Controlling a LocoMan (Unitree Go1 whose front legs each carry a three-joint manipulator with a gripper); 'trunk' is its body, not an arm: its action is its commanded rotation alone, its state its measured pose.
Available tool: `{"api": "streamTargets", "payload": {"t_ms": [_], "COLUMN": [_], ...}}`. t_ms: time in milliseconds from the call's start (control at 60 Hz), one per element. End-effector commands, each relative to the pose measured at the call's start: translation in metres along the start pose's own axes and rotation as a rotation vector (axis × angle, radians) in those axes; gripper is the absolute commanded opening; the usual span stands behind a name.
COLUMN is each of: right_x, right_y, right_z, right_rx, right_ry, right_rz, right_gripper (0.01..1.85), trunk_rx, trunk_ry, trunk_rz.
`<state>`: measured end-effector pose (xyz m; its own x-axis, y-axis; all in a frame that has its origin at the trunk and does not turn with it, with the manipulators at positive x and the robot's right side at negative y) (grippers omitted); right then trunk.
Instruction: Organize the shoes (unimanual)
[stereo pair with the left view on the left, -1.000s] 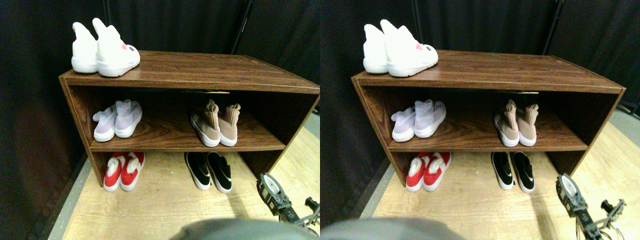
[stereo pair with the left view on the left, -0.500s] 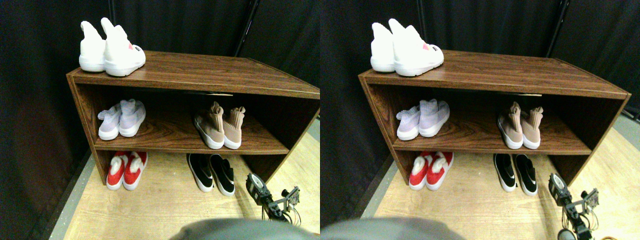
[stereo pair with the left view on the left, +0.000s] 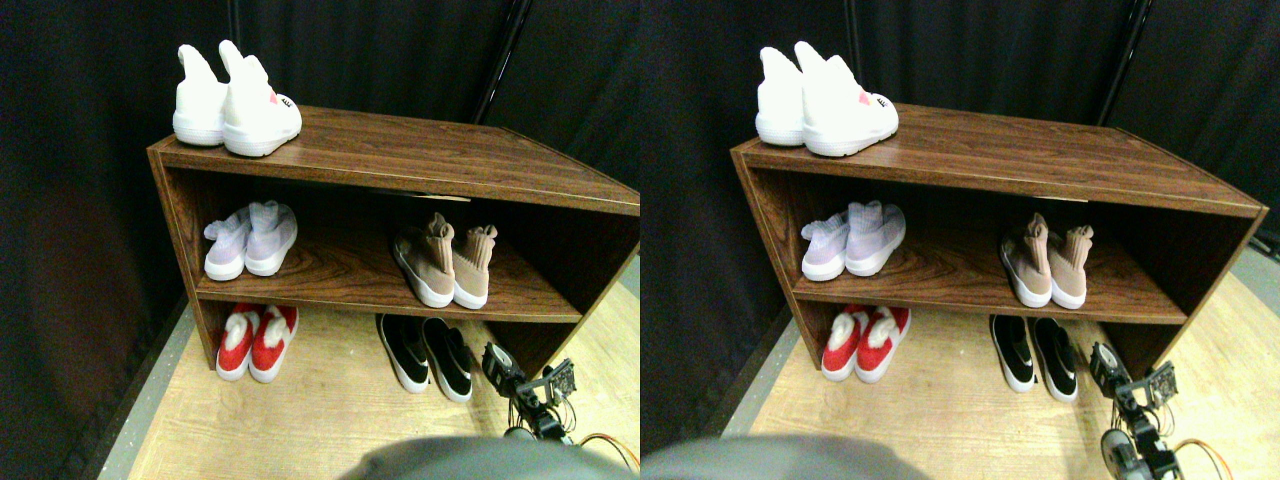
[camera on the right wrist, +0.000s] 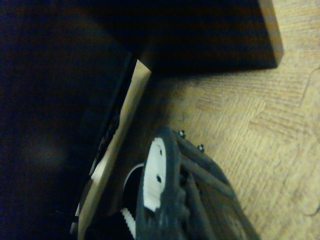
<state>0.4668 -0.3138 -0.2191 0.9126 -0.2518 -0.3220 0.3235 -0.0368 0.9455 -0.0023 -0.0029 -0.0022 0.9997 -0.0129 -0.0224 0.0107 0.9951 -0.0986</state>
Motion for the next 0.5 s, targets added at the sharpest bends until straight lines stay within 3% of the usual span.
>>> {"api": "streamTargets", "payload": {"t_ms": [17,217,500], "right_x": [0.004,0.007,0.01], "right_y": [-0.001,-0.007,-0.014], "right_z": [-0.002,-0.01,-0.019], "right_rx": [-0.018,-0.076,-0.014], "right_ry": [-0.001,0.008,-0.012], "right_rz": [0.024,-0.013,-0.046], "right_gripper": [0.06,0.06,0.06], "trunk_rx": [-0.017,-0.019,-0.02], "trunk_ry": [0.004,0.008,0.019], "trunk_rz": [0.016,0.025,0.029]}}
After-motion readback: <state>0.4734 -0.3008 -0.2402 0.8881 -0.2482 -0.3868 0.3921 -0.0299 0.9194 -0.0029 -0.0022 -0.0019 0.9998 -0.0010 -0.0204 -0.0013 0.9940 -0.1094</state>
